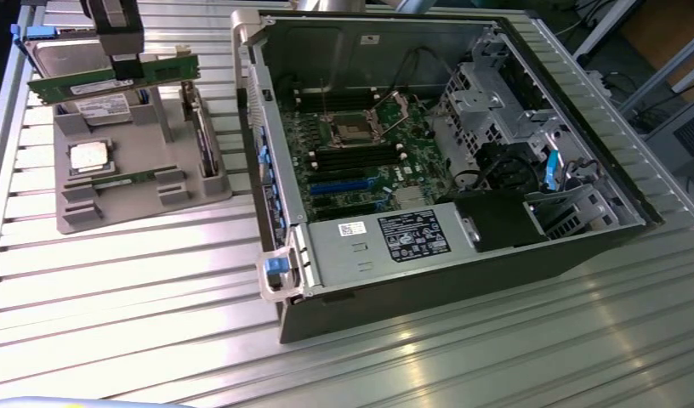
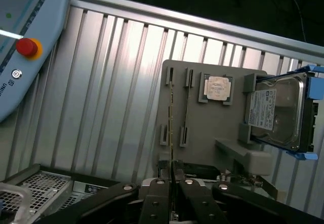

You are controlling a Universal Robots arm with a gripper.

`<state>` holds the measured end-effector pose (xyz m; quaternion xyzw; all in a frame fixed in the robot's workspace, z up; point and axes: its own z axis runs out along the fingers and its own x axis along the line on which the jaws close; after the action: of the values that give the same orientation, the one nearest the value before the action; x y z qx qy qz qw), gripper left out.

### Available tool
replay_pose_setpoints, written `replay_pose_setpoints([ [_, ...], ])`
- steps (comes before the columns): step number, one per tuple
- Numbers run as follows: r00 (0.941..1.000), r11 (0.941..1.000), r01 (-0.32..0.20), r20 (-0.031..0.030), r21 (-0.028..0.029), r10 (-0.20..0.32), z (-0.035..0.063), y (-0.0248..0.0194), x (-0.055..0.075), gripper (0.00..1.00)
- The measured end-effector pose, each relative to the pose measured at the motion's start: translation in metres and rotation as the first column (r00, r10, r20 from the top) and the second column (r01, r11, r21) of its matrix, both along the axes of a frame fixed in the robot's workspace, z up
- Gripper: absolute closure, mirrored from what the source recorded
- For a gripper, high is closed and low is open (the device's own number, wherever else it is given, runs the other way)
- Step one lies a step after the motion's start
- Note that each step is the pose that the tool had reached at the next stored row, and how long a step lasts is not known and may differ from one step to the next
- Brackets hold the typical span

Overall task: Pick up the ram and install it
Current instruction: 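Pick up the ram and move it above insertion slot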

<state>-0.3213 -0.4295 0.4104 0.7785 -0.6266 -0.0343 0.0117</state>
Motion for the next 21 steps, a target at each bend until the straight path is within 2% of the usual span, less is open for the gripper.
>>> replay_pose_setpoints([
  [21,1.0,1.0,0.0,-0.0079,0.0,0.0,0.0,0.0,0.031,0.86],
])
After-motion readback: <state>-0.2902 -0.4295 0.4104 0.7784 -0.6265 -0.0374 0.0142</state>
